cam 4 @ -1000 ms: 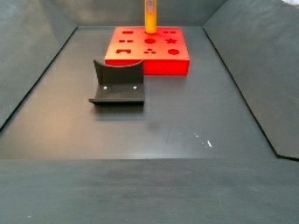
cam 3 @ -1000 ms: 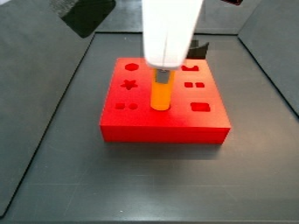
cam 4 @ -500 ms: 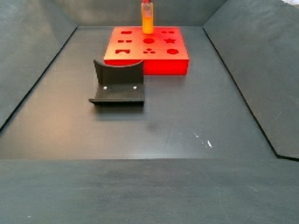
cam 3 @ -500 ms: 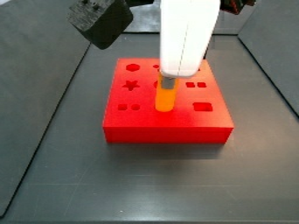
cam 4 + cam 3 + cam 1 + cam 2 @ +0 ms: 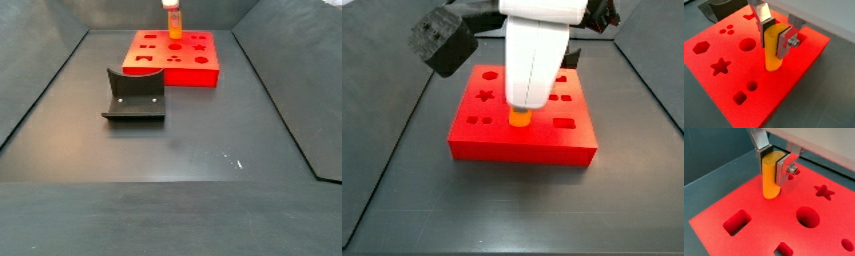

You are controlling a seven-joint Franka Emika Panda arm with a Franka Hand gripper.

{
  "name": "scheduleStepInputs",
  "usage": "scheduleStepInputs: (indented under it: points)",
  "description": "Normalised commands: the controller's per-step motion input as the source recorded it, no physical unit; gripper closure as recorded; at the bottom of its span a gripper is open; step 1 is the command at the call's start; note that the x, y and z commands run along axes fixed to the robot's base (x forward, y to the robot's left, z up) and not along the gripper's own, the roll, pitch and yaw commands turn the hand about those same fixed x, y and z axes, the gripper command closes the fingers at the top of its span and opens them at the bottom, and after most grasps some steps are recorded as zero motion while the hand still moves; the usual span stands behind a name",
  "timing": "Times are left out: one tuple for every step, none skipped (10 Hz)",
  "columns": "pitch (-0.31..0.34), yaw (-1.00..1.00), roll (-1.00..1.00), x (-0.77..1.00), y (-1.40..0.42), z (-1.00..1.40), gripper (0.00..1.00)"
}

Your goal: Insert the oval object.

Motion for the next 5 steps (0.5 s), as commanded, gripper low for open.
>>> scheduleStepInputs:
  points:
    - [0.117,-0.03,0.17,0.23,-0.11,-0.64,1.00]
    - [0.147,-0.35,0.09,0.41,-0.09,-0.83,1.00]
    - [0.013,-0.22,0.08,0.20,-0.15,-1.00,1.00]
    - [0.000,-0.17,0.13,0.04,-0.07,-0.85,1.00]
    - [0.000,0.00,0.00,0.00,0.00,0.00,1.00]
